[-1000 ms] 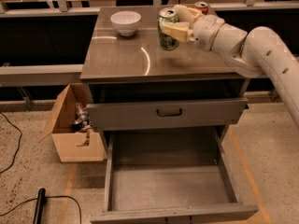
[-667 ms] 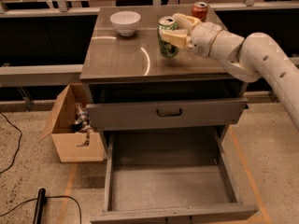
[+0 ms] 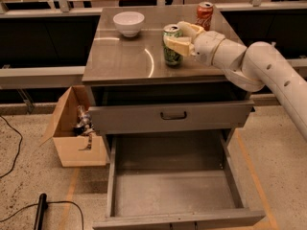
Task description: Pick green can from middle drawer and place on counter
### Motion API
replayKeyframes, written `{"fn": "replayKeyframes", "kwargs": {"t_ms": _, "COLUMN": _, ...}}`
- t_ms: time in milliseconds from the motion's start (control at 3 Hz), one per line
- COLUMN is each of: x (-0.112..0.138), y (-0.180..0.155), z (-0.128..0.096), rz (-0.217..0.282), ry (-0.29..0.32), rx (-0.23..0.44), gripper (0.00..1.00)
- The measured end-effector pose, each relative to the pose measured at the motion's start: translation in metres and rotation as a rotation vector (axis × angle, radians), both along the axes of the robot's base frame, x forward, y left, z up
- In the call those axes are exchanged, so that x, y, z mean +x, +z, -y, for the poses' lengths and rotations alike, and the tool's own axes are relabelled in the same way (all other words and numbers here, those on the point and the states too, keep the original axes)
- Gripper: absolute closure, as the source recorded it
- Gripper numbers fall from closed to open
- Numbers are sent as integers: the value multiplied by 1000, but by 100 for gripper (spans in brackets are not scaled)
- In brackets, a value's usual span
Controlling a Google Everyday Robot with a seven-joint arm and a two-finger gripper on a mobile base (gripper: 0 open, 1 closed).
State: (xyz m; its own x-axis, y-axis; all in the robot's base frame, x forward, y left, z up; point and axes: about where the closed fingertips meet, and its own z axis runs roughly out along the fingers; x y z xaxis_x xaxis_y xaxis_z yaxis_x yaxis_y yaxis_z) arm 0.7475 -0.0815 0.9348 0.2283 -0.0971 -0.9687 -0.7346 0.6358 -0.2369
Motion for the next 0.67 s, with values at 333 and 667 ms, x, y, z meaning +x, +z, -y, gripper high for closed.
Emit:
{"fn": "replayKeyframes", "kwargs": {"t_ms": 333, "x": -3, "y": -11, "z": 6, "rz": -25, "ry": -25, "rx": 6, "gripper": 12}}
{"fn": "replayKeyframes", "kwargs": {"t_ms": 667, "x": -13, "y": -21, "z": 21, "rz": -52, "ry": -66, "rx": 9, "gripper": 0}}
